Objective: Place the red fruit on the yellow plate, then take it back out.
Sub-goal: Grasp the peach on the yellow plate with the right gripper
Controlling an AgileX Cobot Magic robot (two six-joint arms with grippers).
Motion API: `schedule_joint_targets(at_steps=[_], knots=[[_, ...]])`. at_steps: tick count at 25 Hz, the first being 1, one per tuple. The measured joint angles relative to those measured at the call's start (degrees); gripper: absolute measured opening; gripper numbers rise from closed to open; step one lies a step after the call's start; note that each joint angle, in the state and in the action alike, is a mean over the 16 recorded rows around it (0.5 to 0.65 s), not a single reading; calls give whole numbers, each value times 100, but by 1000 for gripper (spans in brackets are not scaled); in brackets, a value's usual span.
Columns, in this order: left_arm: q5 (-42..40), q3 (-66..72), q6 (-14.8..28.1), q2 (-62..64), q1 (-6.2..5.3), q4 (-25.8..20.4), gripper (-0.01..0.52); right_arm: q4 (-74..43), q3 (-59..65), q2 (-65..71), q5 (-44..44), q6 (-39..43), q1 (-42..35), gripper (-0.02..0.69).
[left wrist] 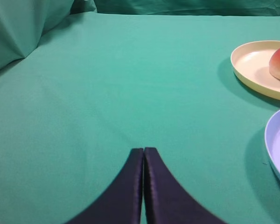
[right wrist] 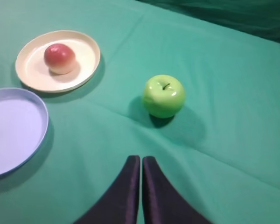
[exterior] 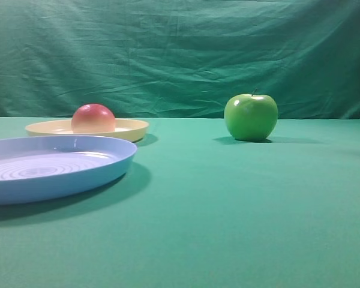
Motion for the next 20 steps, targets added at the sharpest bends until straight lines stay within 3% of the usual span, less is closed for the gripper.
schedule_joint_targets(at_steps=[9,20], knots=[[0,0,1,0,0,0,0,14,-1859,2515,245,-372,863,0],[0,0,1,0,0,0,0,299,-4298,5137,371,-945,1349,3]])
